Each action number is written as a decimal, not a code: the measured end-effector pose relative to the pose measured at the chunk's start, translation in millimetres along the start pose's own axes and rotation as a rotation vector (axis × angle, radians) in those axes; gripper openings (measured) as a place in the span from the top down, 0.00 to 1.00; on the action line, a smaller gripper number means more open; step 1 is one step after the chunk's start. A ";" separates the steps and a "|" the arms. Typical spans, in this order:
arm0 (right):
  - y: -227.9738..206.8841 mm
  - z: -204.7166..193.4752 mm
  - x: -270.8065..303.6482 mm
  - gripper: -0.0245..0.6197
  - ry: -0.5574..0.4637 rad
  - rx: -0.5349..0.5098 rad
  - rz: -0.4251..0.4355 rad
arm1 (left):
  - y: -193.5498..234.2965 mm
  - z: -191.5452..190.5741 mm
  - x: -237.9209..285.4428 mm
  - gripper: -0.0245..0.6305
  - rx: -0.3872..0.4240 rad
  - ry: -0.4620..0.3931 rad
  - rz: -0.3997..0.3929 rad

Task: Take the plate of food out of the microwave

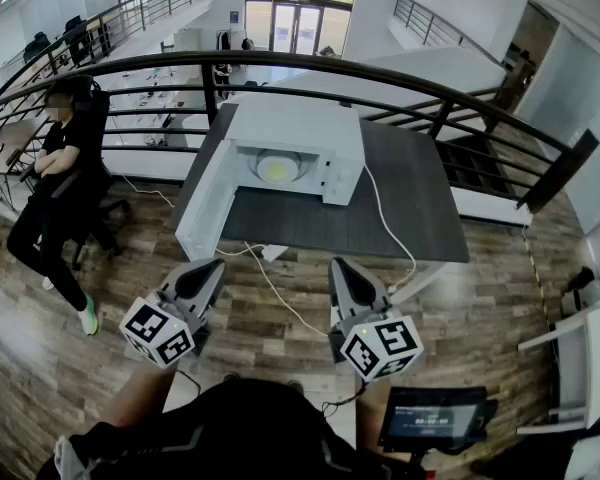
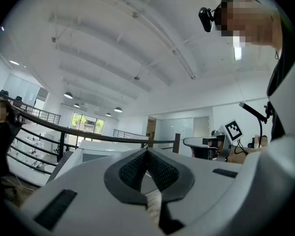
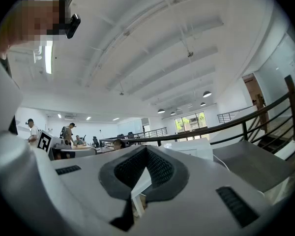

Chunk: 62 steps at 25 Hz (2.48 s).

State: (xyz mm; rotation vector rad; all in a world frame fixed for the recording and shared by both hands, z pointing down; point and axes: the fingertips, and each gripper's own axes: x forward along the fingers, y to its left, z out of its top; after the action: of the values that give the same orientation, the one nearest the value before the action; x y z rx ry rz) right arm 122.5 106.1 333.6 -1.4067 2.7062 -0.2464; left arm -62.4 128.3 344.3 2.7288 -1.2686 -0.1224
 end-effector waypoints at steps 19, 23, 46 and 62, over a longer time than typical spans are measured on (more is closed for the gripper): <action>15.0 -5.6 40.7 0.96 -0.095 0.122 -0.040 | 38.1 3.5 -17.4 0.96 -0.013 -0.020 0.016; 29.3 -21.3 69.1 0.95 -0.082 0.194 -0.043 | 59.1 5.6 -29.0 0.96 -0.023 -0.034 0.004; -109.4 -116.4 269.1 0.62 0.063 0.609 -0.013 | 169.1 8.1 82.9 0.96 -0.030 -0.021 0.110; -214.2 -198.3 372.4 0.62 0.230 0.869 -0.020 | 208.3 0.3 170.5 0.96 -0.013 0.014 0.299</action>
State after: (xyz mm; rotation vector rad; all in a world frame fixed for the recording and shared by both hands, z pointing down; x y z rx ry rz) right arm 52.0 -298.9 567.8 -1.1504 2.2134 -1.4380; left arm -109.9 -135.2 372.4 2.4879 -1.6452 -0.0800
